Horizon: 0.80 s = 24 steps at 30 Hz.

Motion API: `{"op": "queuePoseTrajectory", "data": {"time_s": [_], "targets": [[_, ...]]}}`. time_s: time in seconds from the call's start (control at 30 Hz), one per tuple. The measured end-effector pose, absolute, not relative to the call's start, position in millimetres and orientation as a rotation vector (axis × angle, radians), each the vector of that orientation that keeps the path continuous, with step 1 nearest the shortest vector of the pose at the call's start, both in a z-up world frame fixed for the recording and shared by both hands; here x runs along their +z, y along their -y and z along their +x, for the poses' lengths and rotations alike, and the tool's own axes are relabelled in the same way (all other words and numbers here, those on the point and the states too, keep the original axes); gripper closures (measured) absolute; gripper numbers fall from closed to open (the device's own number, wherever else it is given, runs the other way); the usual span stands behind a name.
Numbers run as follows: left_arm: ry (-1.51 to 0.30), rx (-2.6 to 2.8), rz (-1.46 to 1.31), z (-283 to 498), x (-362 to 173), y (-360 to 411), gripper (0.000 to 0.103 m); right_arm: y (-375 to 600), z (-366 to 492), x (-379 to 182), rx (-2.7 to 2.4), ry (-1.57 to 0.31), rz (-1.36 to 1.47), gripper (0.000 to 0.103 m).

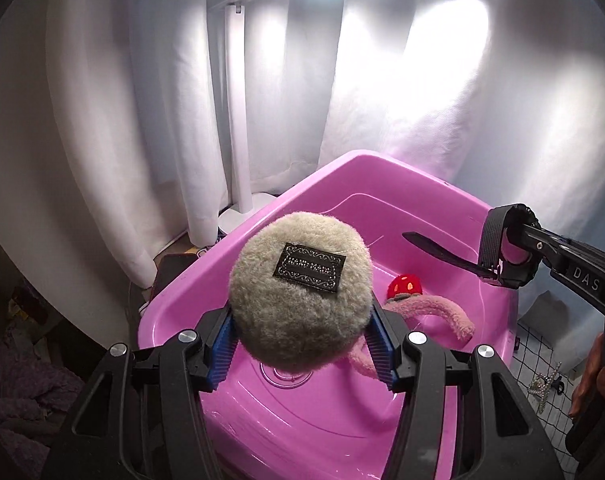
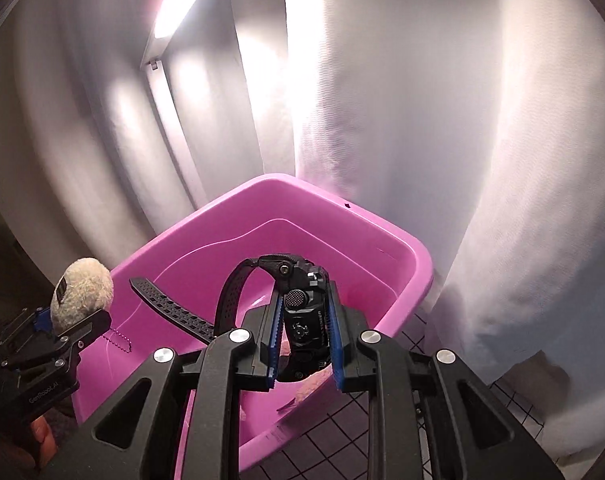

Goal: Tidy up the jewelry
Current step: 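Carry the pompom in the left gripper while the right gripper carries the watch to the tub, then open the left gripper over the tub while the right gripper releases the watch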

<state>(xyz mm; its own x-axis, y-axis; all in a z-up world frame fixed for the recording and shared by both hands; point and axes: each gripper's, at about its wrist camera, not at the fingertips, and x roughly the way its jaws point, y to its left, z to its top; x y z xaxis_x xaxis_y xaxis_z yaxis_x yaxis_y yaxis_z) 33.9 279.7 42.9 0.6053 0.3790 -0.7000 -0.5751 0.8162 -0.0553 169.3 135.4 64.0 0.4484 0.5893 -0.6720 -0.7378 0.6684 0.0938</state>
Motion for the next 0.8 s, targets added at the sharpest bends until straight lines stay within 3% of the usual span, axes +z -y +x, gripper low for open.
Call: {"op": "queuePoseTrajectory", "data": {"time_s": [0.53, 0.8], "targets": [[-0.923, 0.486, -0.342, 70.5, 2.2, -312.3, 0.047, -196.0, 203.2, 5.0, 0.760, -0.945, -0.410, 0.083], [-0.949, 0.482, -0.337, 71.2, 0.7, -312.1, 0.035, -213.9, 210.0, -6.4, 0.738, -0.970, -0.451, 0.083]]}}
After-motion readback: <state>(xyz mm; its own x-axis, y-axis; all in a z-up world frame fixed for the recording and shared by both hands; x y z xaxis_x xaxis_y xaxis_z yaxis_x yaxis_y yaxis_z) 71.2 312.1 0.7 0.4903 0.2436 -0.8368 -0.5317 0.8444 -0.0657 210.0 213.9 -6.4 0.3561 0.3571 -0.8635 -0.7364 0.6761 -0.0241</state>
